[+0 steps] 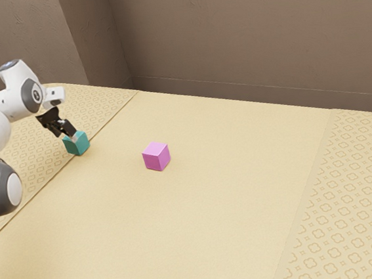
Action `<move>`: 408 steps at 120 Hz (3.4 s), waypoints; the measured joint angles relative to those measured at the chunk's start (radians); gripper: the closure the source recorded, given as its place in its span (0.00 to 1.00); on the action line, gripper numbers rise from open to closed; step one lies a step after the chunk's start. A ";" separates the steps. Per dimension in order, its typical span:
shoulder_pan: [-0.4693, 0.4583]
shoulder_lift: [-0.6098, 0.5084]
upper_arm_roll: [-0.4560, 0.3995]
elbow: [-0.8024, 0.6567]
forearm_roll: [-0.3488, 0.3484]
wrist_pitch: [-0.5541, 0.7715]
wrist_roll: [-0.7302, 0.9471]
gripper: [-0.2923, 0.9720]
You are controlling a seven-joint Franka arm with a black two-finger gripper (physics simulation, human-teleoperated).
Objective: Pick up the blue block with one arm, and put the blue block on the pink block with one arm
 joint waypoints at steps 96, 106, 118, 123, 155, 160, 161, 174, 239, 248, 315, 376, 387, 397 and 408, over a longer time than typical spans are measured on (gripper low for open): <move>0.007 0.081 -0.006 0.072 -0.052 0.058 -0.015 0.23; 0.012 0.087 -0.007 0.073 -0.053 0.063 -0.015 0.23; 0.013 0.091 -0.007 0.073 -0.054 0.069 -0.016 0.23; 0.013 0.092 -0.007 0.073 -0.054 0.072 -0.016 0.23; 0.013 0.094 -0.016 0.072 -0.058 0.089 -0.016 0.31; 0.015 0.094 -0.016 0.071 -0.060 0.091 -0.016 0.33; 0.016 0.094 -0.016 0.071 -0.060 0.091 -0.016 0.34; 0.020 0.094 -0.017 0.070 -0.069 0.094 -0.016 0.40; 0.020 -0.012 -0.013 -0.046 -0.068 0.102 -0.026 0.51; 0.020 -0.074 -0.014 -0.116 -0.066 0.101 -0.028 0.52; -0.066 -0.669 -0.151 -0.918 -0.022 0.386 -0.084 0.52; -0.105 -0.855 -0.302 -1.217 -0.037 0.695 -0.182 0.52; -0.104 -0.861 -0.322 -1.235 -0.039 0.720 -0.193 0.52; -0.105 -0.830 -0.333 -1.226 -0.039 0.738 -0.203 0.52; -0.105 -0.781 -0.337 -1.201 -0.039 0.758 -0.212 0.52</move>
